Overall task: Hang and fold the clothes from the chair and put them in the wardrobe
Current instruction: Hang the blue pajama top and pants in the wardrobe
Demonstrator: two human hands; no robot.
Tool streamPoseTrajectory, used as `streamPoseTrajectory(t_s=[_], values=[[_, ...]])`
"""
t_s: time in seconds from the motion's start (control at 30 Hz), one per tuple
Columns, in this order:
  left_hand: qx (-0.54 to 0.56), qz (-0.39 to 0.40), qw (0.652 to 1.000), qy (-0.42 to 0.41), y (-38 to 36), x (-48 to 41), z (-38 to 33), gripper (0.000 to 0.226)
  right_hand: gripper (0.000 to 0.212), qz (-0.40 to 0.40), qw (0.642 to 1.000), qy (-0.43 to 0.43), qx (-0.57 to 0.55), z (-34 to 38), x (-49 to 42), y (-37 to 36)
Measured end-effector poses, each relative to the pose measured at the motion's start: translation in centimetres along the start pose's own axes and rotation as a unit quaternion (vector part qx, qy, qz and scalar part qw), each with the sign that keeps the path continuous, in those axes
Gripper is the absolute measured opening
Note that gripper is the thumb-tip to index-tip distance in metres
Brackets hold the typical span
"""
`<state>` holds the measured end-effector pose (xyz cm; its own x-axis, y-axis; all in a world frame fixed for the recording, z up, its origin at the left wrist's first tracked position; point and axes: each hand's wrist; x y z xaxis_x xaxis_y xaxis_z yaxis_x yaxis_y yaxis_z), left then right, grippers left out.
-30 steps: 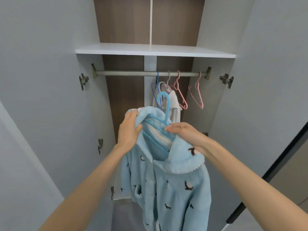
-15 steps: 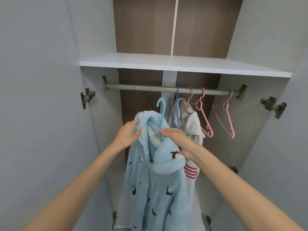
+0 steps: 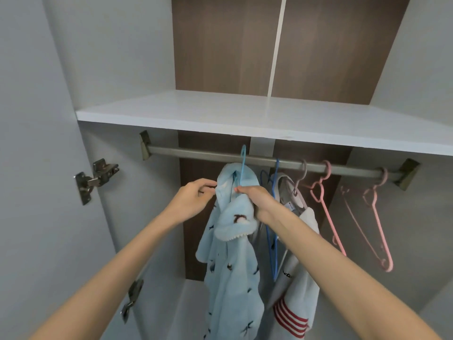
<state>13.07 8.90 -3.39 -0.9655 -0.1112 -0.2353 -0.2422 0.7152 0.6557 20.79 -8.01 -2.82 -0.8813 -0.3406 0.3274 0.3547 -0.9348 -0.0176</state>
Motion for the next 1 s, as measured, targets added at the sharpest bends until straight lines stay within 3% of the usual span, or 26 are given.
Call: streamPoseTrajectory(t_s=[0.23, 0.4, 0.73, 0.9, 1.0], values=[[0.029, 0.077, 0.997, -0.003, -2.1, -1.7, -0.5, 0.019, 0.023, -0.01, 1.0, 0.01, -0.013, 0.1, -4.2, 1.0], [-0.037, 0.094, 0.995, -0.023, -3.7, -2.8, 0.2, 0.052, 0.012, -0.021, 1.0, 0.005, -0.004, 0.6, -6.3, 1.7], [-0.055, 0.112, 0.992, 0.001, -5.9, -4.1, 0.9, 0.056, 0.022, -0.005, 0.999, -0.027, -0.02, -0.6, -7.2, 3.1], [-0.044, 0.108, 0.993, 0.005, -6.4, -3.8, 1.0, 0.05, 0.015, -0.043, 0.998, 0.049, 0.013, -0.8, -6.5, 3.8], [-0.057, 0.081, 0.995, 0.002, -6.4, -3.2, 0.8, 0.048, 0.023, -0.065, 0.989, 0.124, 0.05, -0.9, -5.1, 4.5]])
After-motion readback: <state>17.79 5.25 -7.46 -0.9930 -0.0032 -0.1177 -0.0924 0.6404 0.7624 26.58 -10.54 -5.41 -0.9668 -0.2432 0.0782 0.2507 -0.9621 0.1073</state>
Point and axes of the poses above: each hand's wrist, its own x-axis away from the middle knuckle, its own y-axis out of the back of the hand, z = x × y, and after that the axes turned 3 degrees about z, right-handed
